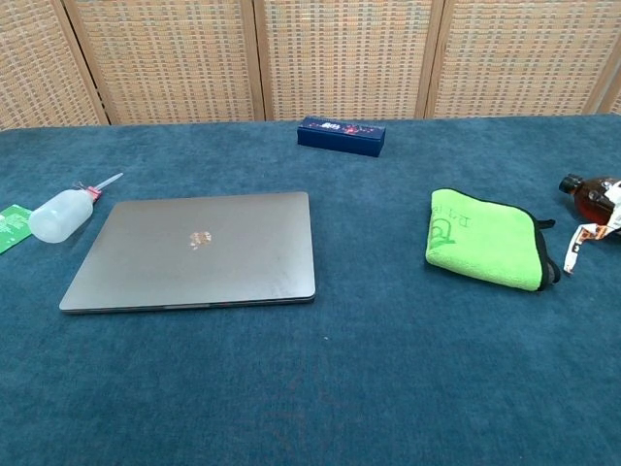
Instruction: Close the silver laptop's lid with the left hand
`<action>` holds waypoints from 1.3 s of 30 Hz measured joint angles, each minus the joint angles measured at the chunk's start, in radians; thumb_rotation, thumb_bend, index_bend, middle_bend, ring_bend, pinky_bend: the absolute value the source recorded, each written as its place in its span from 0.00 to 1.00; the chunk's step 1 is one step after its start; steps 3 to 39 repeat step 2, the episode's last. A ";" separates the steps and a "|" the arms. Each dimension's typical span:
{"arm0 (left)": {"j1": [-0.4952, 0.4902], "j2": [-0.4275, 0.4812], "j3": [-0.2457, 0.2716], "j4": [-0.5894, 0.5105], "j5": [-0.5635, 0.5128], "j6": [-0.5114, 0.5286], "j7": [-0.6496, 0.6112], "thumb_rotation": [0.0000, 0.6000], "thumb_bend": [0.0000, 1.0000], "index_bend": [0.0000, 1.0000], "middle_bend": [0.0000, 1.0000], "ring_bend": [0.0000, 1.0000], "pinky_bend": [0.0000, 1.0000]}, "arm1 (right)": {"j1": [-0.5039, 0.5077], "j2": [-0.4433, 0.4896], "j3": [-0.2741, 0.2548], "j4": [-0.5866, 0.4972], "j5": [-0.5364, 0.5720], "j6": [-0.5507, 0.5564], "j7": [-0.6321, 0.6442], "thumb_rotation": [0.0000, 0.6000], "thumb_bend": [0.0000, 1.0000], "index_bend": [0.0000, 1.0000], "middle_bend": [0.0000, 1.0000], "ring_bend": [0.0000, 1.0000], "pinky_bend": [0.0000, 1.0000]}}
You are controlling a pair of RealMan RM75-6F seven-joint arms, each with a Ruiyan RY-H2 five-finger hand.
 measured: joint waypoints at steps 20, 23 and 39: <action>0.009 -0.007 0.004 0.014 0.017 0.005 -0.007 1.00 0.00 0.00 0.00 0.00 0.00 | -0.001 0.002 -0.001 -0.003 -0.004 0.003 0.001 1.00 0.00 0.02 0.00 0.00 0.00; 0.009 -0.007 0.004 0.014 0.017 0.005 -0.007 1.00 0.00 0.00 0.00 0.00 0.00 | -0.001 0.002 -0.001 -0.003 -0.004 0.003 0.001 1.00 0.00 0.02 0.00 0.00 0.00; 0.009 -0.007 0.004 0.014 0.017 0.005 -0.007 1.00 0.00 0.00 0.00 0.00 0.00 | -0.001 0.002 -0.001 -0.003 -0.004 0.003 0.001 1.00 0.00 0.02 0.00 0.00 0.00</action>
